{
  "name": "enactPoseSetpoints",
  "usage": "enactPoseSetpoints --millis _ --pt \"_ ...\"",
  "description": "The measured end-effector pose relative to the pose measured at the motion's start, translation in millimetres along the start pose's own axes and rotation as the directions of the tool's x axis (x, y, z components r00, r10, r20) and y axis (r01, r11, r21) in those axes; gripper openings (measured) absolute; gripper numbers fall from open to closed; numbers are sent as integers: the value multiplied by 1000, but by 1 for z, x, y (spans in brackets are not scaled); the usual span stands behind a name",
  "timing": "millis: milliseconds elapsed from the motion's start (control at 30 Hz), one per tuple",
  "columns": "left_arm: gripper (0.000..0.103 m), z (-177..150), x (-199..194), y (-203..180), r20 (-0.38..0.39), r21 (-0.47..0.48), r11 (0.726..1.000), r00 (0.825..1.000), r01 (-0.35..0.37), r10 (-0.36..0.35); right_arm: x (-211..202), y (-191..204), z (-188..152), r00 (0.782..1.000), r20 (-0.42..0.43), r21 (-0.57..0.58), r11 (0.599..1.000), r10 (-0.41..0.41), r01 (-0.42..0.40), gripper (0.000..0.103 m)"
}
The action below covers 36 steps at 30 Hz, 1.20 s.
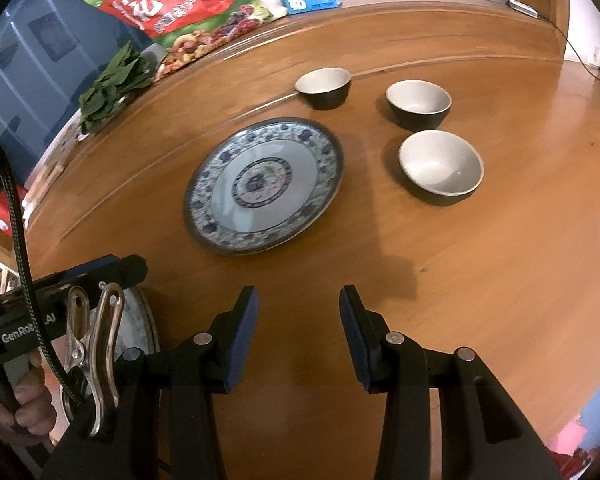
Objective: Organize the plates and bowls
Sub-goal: 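Move the right gripper to the blue-and-white plate by the bowls and grasp its rim, then lift the plate with the right gripper and carry it toward the plate stack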
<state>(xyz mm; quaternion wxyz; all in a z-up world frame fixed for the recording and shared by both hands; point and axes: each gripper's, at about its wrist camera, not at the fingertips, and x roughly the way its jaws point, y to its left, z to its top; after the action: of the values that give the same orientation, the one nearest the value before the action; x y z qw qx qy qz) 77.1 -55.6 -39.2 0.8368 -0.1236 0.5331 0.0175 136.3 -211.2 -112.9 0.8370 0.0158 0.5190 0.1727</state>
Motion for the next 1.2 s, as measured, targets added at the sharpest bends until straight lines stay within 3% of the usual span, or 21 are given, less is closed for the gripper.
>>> enactPoseSetpoints --millis 367,1200 --pt "51 27 24 -16 0 19 999 1000 -29 29 14 -18 18 1000 -7 13 1000 15 -15 43" --pt "51 71 76 -5 -47 2 998 997 -55 55 54 -3 65 1000 23 -59 998 4 -2 43"
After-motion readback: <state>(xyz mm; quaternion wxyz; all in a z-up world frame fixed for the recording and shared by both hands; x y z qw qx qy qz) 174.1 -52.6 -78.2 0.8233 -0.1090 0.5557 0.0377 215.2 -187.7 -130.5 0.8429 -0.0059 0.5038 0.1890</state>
